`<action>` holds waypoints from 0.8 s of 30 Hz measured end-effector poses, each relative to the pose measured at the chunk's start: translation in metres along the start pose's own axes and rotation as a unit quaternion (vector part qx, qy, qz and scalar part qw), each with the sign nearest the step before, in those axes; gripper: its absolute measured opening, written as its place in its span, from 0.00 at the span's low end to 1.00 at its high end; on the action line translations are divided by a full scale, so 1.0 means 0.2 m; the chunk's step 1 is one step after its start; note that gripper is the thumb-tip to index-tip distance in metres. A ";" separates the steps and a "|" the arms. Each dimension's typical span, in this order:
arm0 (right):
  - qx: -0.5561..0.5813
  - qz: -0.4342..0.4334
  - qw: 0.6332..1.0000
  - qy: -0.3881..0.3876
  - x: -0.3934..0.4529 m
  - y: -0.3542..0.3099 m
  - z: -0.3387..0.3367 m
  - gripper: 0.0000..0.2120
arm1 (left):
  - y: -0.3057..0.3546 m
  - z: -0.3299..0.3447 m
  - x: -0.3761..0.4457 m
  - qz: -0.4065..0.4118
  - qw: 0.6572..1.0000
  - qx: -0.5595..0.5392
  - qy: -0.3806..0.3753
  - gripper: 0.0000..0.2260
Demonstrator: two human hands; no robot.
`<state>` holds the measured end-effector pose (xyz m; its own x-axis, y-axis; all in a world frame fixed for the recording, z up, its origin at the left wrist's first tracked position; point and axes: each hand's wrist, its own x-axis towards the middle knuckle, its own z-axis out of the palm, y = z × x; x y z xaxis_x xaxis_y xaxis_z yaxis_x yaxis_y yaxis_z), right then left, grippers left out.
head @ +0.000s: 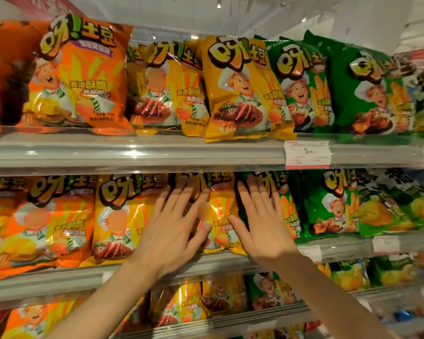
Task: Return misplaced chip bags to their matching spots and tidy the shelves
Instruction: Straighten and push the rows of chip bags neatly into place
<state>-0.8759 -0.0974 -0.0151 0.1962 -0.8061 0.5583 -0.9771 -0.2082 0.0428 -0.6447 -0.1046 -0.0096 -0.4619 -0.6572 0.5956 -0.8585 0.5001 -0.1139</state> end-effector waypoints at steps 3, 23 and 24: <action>-0.006 0.015 1.000 0.011 -0.04 0.15 -0.05 0.33 | 0.14 0.01 0.06 0.021 1.000 -0.001 0.018 0.27; -0.066 -0.128 0.989 -0.034 -0.04 0.65 -0.01 0.35 | 0.51 0.16 0.37 0.019 0.987 0.134 -0.092 0.38; -0.063 -0.129 0.989 -0.033 -0.05 0.64 -0.01 0.36 | 0.51 0.16 0.37 0.022 0.986 0.135 -0.095 0.38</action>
<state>-1.0030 -0.1152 -0.0143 0.4409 -0.7701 0.4610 -0.8956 -0.3435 0.2828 -0.7728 -0.1202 -0.0024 -0.5108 -0.7452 0.4287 -0.8531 0.3780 -0.3596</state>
